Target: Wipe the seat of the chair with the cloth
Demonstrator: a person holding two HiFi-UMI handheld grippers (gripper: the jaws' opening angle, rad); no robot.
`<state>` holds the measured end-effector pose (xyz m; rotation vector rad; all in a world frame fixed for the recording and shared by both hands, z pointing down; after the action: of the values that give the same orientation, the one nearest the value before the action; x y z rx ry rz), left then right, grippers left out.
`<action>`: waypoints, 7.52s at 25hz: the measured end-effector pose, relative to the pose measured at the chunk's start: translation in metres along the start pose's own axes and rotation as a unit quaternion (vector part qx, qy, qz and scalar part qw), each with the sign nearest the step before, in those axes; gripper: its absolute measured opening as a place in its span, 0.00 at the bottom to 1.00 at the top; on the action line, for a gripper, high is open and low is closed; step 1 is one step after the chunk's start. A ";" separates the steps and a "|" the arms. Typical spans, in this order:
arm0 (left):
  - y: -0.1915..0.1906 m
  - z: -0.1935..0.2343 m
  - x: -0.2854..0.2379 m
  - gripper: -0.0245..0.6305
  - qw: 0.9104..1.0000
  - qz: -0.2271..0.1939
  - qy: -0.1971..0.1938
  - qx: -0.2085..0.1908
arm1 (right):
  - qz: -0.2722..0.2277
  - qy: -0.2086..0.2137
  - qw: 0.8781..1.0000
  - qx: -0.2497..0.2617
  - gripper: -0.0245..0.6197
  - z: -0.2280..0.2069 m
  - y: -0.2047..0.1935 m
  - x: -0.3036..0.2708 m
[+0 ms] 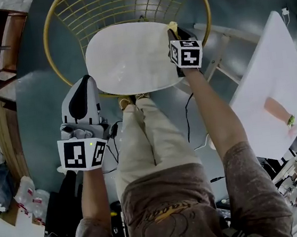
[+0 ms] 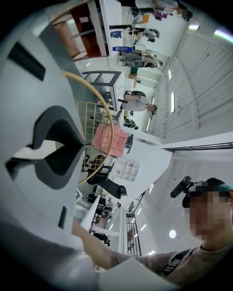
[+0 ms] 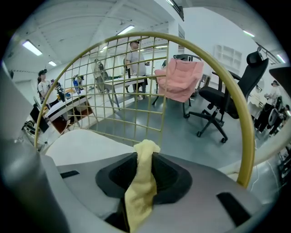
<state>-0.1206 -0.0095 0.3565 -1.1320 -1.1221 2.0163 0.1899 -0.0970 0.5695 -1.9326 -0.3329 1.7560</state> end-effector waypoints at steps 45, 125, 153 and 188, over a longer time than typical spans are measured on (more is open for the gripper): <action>-0.023 0.046 0.016 0.04 0.998 0.017 0.039 0.039 | 0.004 0.232 0.966 0.110 0.21 0.242 0.035 -0.044; -0.028 0.038 0.017 0.04 0.998 0.020 0.034 0.044 | 0.040 0.082 0.995 -0.044 0.21 0.062 -0.030 -0.016; -0.035 0.063 0.041 0.04 0.996 0.017 0.065 0.058 | 0.054 0.237 0.970 -0.001 0.21 0.234 -0.014 -0.028; -0.021 0.014 0.053 0.04 0.999 -0.001 0.012 0.040 | 0.038 0.131 0.989 -0.051 0.21 0.084 -0.048 0.062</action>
<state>-0.1568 0.0364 0.3576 -1.1103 -1.0220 2.0224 0.1235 -0.0089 0.5377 -2.2448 -0.2629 1.5312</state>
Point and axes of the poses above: the fingertips, and each gripper's own axes: x backward along the fingers, z to its left, y out of its top, the point moved 5 cm from there along x, backward along the fingers, and after that the axes turned 4 degrees about z, right-handed, at the moved point
